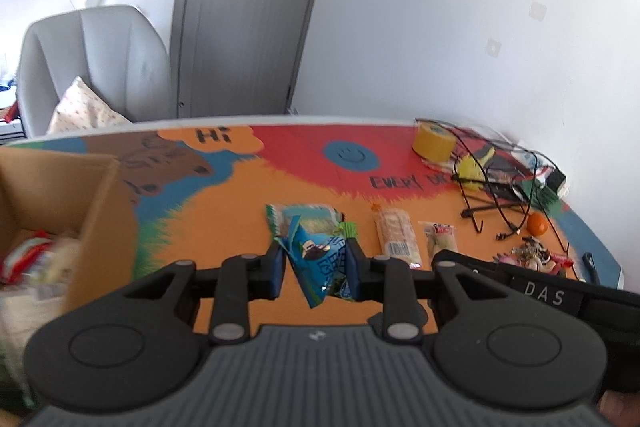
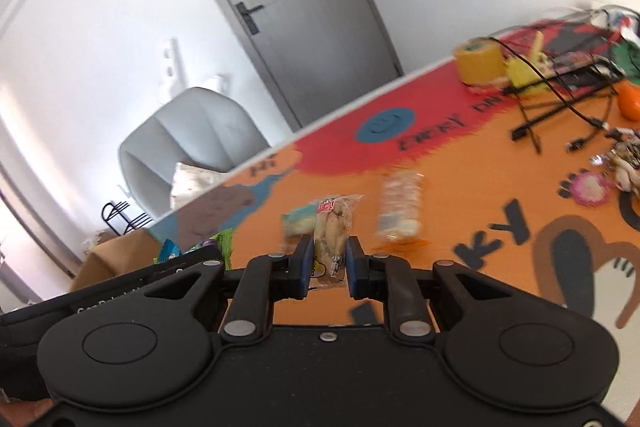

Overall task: Organize snacks
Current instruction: 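Carry the blue wrapper with the left tool while the right tool carries the cookie pack to the box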

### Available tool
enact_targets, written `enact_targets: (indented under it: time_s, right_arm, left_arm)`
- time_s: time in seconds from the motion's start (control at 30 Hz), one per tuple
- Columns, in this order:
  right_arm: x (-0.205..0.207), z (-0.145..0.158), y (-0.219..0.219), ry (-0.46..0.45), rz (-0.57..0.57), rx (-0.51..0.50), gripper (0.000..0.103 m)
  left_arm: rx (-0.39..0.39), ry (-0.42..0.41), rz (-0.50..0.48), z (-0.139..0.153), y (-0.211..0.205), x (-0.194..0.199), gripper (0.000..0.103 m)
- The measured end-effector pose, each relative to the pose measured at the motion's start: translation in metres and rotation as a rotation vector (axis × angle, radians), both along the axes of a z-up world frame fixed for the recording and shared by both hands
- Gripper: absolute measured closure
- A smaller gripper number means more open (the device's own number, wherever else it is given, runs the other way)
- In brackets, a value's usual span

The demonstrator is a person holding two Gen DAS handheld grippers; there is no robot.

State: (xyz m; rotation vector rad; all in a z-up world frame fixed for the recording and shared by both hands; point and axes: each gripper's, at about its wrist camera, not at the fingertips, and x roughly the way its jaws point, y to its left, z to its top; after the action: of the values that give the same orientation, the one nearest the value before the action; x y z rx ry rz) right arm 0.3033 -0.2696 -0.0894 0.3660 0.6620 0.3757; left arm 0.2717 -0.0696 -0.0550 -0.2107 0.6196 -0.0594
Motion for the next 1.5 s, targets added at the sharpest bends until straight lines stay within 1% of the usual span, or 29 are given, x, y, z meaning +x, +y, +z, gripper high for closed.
enact_targets:
  time_s: [0.17, 0.33, 0.63, 1.03, 1.3, 1.5]
  right_arm:
    - [-0.011, 0.017, 0.019, -0.042, 0.042, -0.001, 0.084]
    - [-0.016, 0.028, 0.036, -0.068, 0.074, 0.003, 0.084]
    - [-0.021, 0.042, 0.069, -0.106, 0.128, 0.018, 0.084]
    - [-0.025, 0.051, 0.120, -0.123, 0.222, 0.013, 0.084]
    - [-0.026, 0.057, 0.157, -0.130, 0.296, 0.004, 0.084]
    - [-0.021, 0.057, 0.177, -0.120, 0.318, 0.006, 0.084]
  left_arm:
    - [-0.006, -0.032, 0.029, 0.017, 0.020, -0.016, 0.074]
    - [-0.008, -0.064, 0.058, 0.032, 0.038, -0.032, 0.074]
    - [0.015, -0.102, 0.112, 0.052, 0.071, -0.053, 0.074]
    - [0.015, -0.113, 0.204, 0.058, 0.119, -0.071, 0.074]
    - [0.003, -0.108, 0.269, 0.057, 0.154, -0.076, 0.074]
    - [-0.007, -0.092, 0.303, 0.053, 0.180, -0.075, 0.074]
